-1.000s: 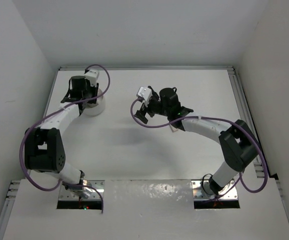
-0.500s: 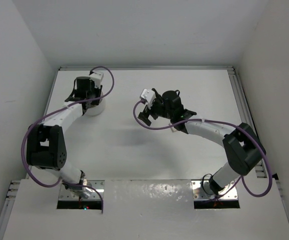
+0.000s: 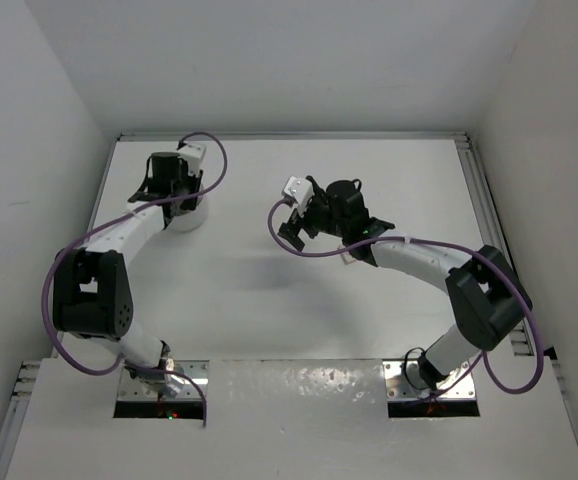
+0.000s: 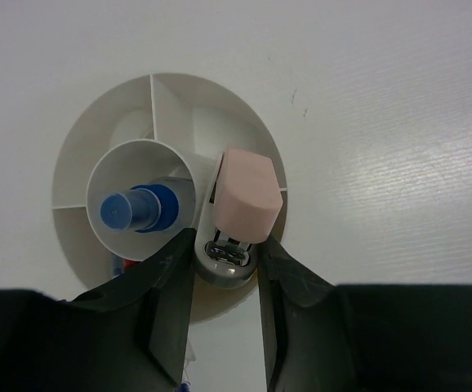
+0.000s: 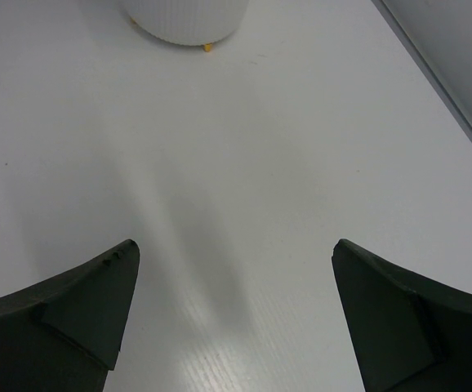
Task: Sort the stationery into containers
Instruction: Place the stapler in the storage box.
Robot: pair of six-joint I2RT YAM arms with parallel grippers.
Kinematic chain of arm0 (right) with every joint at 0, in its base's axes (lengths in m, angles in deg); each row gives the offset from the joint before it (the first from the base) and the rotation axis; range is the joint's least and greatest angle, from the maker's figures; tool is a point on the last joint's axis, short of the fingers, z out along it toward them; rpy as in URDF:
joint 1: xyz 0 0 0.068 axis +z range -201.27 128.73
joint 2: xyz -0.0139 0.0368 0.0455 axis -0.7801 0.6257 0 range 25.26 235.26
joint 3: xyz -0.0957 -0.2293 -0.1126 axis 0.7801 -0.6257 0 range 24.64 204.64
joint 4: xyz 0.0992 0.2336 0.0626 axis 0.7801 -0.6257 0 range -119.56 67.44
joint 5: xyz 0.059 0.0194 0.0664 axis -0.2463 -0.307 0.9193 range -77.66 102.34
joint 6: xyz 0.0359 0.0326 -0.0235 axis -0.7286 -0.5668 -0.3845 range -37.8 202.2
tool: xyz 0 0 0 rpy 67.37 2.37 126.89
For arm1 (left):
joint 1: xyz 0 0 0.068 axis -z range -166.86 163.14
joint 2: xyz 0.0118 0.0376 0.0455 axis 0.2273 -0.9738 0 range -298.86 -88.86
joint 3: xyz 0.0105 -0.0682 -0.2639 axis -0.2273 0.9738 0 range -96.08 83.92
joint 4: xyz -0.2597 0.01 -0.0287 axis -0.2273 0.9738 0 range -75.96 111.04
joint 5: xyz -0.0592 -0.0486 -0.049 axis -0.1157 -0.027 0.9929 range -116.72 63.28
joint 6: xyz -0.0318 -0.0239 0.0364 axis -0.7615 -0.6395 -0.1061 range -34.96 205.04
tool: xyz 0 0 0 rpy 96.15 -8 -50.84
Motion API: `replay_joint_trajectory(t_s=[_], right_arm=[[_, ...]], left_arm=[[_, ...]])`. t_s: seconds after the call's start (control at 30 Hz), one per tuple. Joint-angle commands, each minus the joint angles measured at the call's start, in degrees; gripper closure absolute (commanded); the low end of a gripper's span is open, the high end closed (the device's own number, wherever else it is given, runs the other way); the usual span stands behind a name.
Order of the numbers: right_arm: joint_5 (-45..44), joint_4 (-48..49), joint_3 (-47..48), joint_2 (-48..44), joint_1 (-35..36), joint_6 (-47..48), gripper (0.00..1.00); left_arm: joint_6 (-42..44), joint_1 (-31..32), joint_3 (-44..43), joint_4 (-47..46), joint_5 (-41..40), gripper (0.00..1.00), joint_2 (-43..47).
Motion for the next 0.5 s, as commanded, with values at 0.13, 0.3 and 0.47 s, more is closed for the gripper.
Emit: replay_joint_trajectory(t_s=[0.13, 0.3, 0.47], right_arm=[[1.13, 2.11, 0.18, -0.52, -0.3, -0.68, 0.01], [0.96, 2.1, -0.7, -1.22, -0.21, -0.6, 0.01], [0.43, 2.02, -1.93, -1.57, -0.57, -0.24, 0.01]], left_arm=[[-1.61, 1.42, -4.28, -2.44, -0.22, 1.0, 1.48], [-3.37, 1.77, -4.55, -3.5, -3.12, 1.0, -0.81], [-4.51, 2.03, -4.29, -4.28, -4.18, 1.0, -2.39]])
